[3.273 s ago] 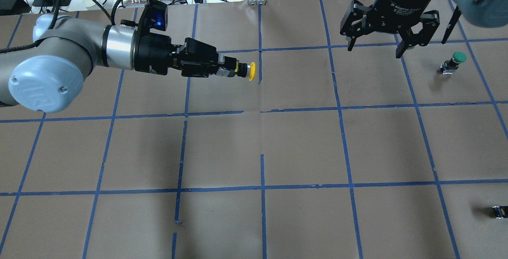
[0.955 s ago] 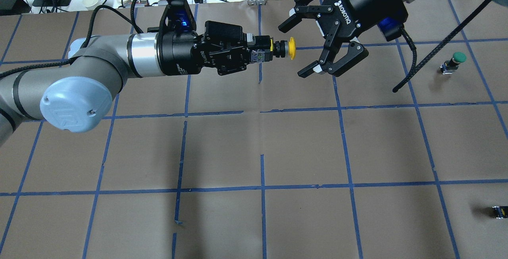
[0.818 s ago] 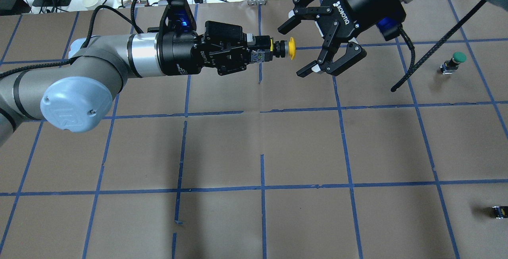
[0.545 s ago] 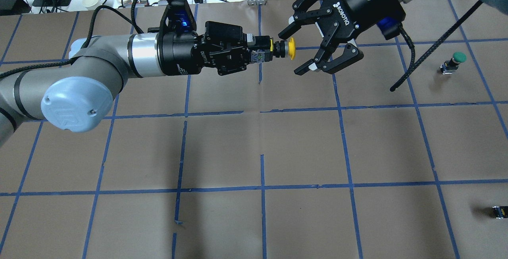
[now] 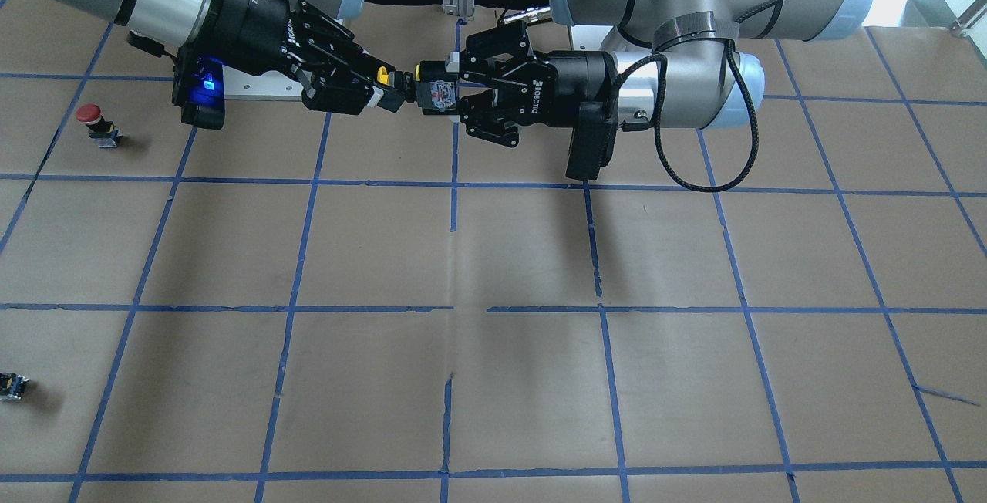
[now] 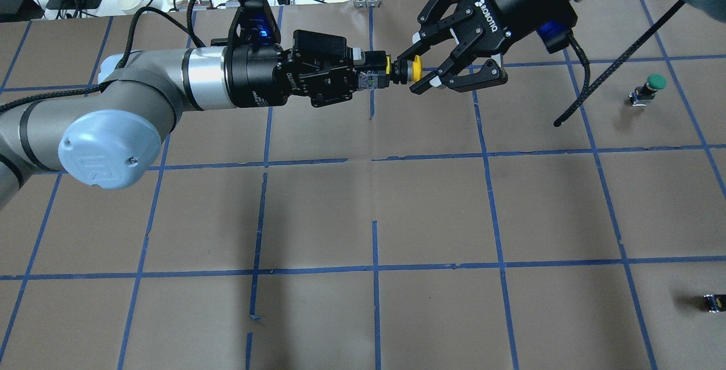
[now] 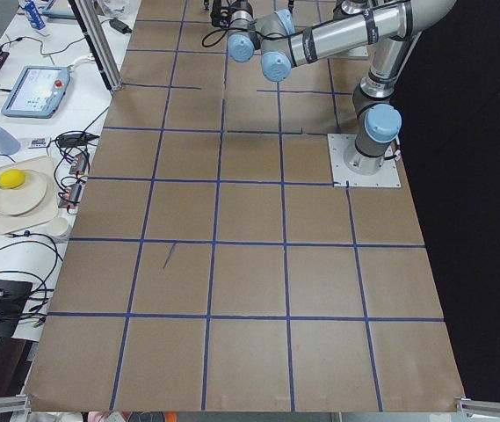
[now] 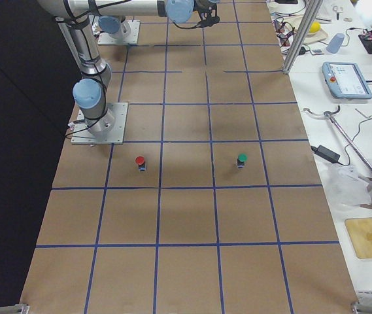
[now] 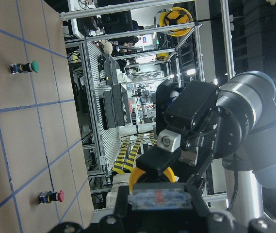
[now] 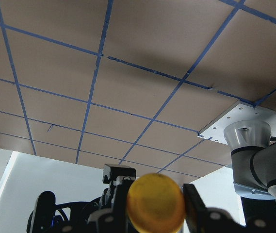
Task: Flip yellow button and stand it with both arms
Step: 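Grasp the yellow cap with the right gripper while the left gripper releases and withdraws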
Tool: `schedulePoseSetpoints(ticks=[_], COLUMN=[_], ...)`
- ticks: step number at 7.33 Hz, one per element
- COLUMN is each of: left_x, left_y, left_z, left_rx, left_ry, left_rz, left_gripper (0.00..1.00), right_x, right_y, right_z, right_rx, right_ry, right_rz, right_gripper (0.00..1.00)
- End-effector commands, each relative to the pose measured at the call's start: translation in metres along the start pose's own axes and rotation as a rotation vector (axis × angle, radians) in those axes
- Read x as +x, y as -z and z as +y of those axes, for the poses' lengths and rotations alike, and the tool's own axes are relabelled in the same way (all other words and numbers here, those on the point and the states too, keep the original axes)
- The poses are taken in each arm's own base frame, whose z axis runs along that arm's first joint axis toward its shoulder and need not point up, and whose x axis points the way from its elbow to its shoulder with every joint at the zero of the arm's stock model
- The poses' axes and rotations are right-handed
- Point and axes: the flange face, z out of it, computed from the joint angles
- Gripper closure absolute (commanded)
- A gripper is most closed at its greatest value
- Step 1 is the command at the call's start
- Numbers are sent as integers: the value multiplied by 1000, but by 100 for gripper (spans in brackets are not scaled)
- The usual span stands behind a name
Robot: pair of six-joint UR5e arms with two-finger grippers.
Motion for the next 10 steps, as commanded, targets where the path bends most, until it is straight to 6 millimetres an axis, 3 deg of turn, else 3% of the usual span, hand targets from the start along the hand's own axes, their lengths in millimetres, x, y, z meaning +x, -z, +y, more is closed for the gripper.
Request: schedulePoseSetpoints(ticks=[1, 3, 5, 6, 8, 9, 10], left_x=[-1, 7, 5, 6, 17, 22, 17], left_y=[0, 0, 8, 12, 42, 49, 56], left_z=[-1, -1, -3, -1, -20, -24, -27], left_rx=[0, -2, -6, -23, -18, -47, -87], left_ry=[42, 27, 155, 151, 105, 79, 72], left_rz=[0, -4, -50, -107, -248, -357, -473], left_gripper=[5, 5, 1, 1, 1, 1, 1], right_x=[-1, -1, -1, 1, 18, 33, 29], right_y=[2, 3, 4, 8, 16, 21, 17], right_z=[1, 2, 3, -2, -5, -13, -23], right_rx=[3, 3, 21, 109, 262, 392, 407], right_ry=[3, -8, 0, 26, -19, -18, -19], right_rz=[-3, -4, -1, 24, 98, 173, 191], right_gripper=[69, 69, 70, 73, 96, 98, 99])
